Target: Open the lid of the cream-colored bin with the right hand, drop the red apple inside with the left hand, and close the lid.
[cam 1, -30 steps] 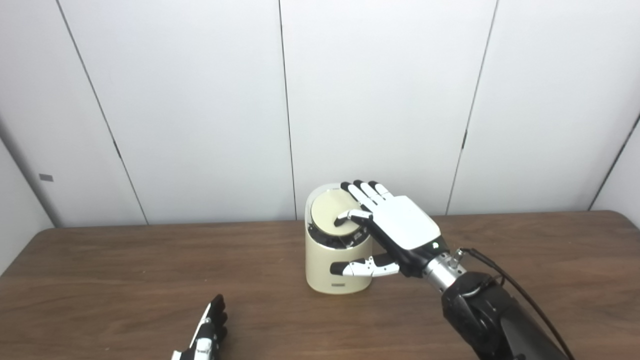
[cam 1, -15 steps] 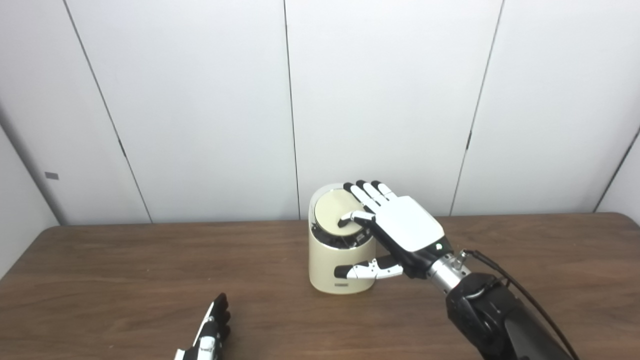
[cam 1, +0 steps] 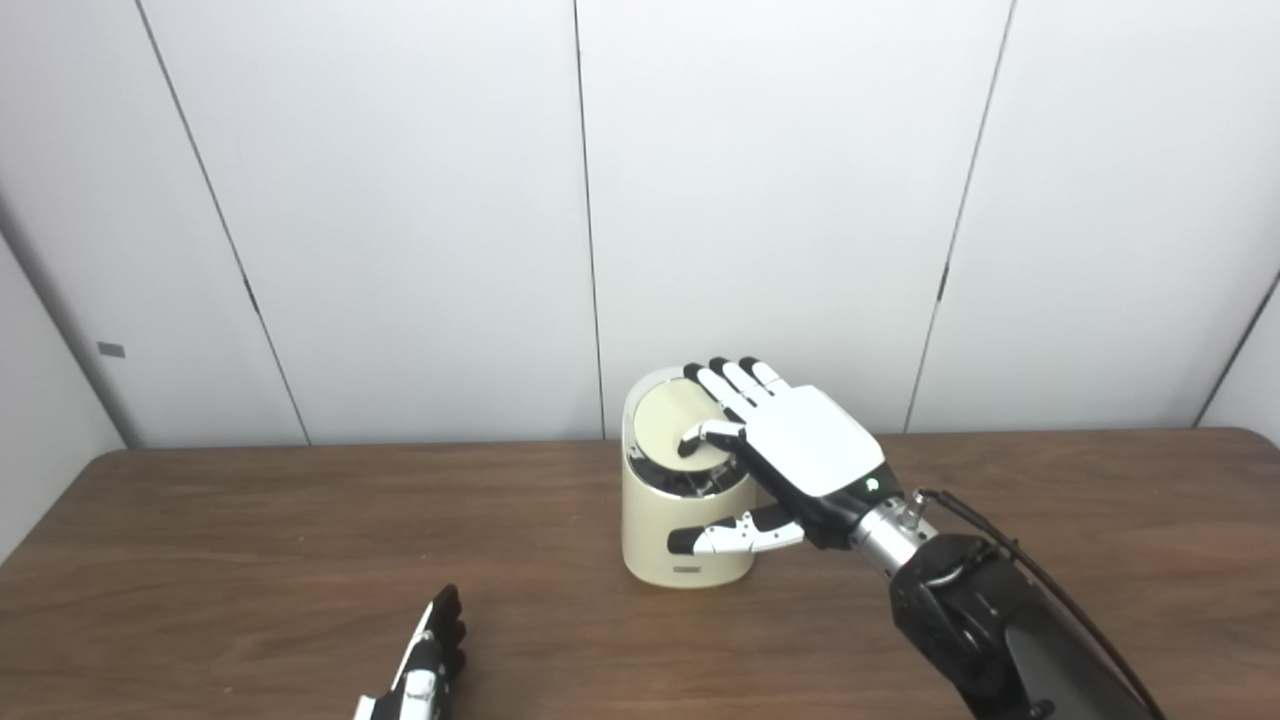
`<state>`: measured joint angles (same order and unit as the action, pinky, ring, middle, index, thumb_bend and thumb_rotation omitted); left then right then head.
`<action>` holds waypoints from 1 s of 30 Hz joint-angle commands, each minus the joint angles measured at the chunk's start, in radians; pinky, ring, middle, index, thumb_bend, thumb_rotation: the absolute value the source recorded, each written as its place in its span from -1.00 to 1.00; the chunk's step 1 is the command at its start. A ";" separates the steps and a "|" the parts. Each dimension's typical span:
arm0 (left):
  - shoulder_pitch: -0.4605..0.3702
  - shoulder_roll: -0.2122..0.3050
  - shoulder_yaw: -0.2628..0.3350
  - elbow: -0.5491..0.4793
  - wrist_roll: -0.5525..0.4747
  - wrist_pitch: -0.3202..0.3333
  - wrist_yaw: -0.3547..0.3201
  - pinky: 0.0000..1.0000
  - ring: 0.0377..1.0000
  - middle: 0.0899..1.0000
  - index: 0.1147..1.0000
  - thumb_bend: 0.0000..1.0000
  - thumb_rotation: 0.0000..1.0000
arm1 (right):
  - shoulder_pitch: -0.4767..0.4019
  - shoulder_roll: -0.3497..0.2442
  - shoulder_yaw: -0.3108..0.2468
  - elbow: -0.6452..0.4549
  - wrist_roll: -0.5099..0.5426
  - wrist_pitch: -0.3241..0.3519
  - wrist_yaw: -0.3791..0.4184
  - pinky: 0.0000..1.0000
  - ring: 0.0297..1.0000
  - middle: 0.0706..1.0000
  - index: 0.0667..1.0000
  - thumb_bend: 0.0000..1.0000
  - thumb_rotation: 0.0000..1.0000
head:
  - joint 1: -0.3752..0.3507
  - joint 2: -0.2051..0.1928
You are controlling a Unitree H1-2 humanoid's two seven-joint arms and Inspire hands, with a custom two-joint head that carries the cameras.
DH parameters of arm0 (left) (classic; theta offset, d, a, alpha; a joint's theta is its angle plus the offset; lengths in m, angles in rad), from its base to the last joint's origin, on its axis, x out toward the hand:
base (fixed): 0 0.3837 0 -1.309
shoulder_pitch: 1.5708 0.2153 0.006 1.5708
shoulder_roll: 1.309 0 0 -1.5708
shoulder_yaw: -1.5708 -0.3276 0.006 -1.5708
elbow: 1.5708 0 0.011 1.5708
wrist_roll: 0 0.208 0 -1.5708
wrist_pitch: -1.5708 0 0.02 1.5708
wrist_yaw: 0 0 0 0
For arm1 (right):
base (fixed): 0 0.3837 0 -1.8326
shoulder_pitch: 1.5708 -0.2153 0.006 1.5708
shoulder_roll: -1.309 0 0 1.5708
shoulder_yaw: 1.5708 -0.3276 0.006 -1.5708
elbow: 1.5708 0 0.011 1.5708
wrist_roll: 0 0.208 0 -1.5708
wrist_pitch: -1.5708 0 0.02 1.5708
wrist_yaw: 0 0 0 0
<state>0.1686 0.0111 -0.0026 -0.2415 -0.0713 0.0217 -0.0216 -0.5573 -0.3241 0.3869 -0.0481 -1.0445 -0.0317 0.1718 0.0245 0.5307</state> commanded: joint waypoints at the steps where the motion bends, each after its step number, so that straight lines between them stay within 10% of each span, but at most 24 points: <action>1: 0.010 -0.008 -0.009 -0.025 0.007 0.000 -0.003 1.00 1.00 1.00 1.00 0.27 1.00 | -0.015 -0.009 0.007 0.020 -0.016 0.020 0.043 1.00 1.00 1.00 0.31 0.19 0.94 | 0.000 0.001; 21: 0.004 -0.002 -0.011 -0.016 0.004 -0.004 0.001 1.00 1.00 1.00 1.00 0.25 1.00 | 0.020 0.027 -0.117 -0.191 0.098 0.058 0.029 1.00 1.00 1.00 0.75 0.09 1.00 | -0.007 0.004; 30: 0.002 0.006 0.001 -0.029 -0.007 0.006 0.000 1.00 1.00 1.00 1.00 0.23 1.00 | 0.175 0.075 -0.239 -0.251 0.293 0.144 0.034 1.00 1.00 1.00 0.90 0.14 1.00 | -0.024 0.014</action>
<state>0.1687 0.0121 -0.0034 -0.2466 -0.0752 0.0263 -0.0143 -0.3786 -0.2549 0.1684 -0.2548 -0.7914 0.1045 0.2150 0.0000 0.5446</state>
